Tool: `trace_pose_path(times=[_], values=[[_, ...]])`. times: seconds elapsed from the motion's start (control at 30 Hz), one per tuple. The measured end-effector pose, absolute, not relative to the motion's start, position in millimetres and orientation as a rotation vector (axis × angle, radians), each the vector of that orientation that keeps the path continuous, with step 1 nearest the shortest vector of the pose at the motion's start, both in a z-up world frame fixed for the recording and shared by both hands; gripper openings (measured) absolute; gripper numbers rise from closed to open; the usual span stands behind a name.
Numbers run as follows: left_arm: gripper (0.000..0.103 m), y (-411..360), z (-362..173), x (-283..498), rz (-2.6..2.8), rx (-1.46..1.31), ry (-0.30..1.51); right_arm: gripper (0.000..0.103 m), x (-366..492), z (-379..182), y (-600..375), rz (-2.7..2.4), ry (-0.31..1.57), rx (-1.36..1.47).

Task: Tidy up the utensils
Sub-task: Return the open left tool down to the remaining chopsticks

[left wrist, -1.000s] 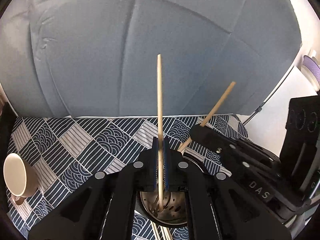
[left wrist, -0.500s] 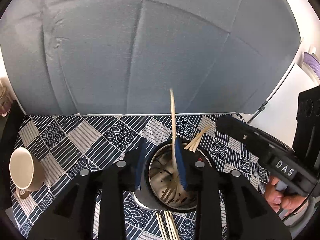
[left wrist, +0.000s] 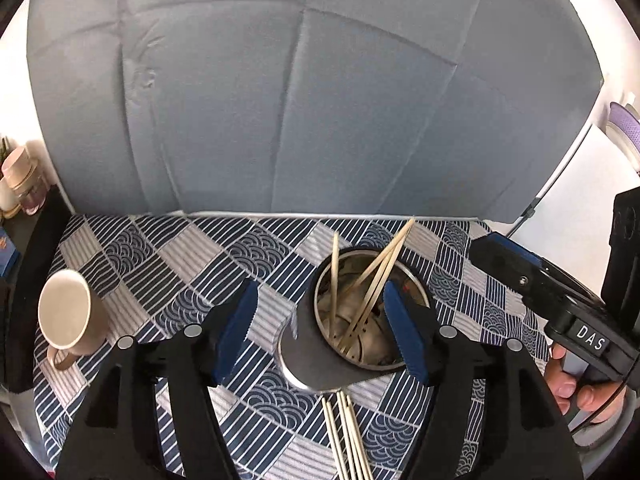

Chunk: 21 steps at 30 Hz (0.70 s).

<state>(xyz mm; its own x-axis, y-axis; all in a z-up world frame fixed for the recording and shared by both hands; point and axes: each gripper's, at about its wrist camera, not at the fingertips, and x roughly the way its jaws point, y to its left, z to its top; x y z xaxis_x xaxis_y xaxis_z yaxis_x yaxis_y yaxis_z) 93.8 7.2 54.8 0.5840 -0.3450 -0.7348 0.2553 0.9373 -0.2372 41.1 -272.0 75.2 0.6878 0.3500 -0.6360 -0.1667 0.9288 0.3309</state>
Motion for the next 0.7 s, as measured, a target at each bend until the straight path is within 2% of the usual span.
trace_pose_path(times=[0.13, 0.33, 0.4, 0.7], values=[[0.078, 12, 45, 86, -0.341, -0.101, 0.906, 0.066, 32, 65, -276, 0.252, 0.789, 0.258], [0.083, 19, 26, 74, -0.316, -0.066, 0.946, 0.072, 20, 44, -280, 0.227, 0.853, 0.257], [0.089, 21, 16, 71, -0.314, -0.069, 0.993, 0.077, 16, 35, -279, 0.225, 0.882, 0.256], [0.093, 13, -37, 48, -0.304, 0.038, 1.127, 0.082, 1, -7, -270, 0.216, 1.013, 0.218]])
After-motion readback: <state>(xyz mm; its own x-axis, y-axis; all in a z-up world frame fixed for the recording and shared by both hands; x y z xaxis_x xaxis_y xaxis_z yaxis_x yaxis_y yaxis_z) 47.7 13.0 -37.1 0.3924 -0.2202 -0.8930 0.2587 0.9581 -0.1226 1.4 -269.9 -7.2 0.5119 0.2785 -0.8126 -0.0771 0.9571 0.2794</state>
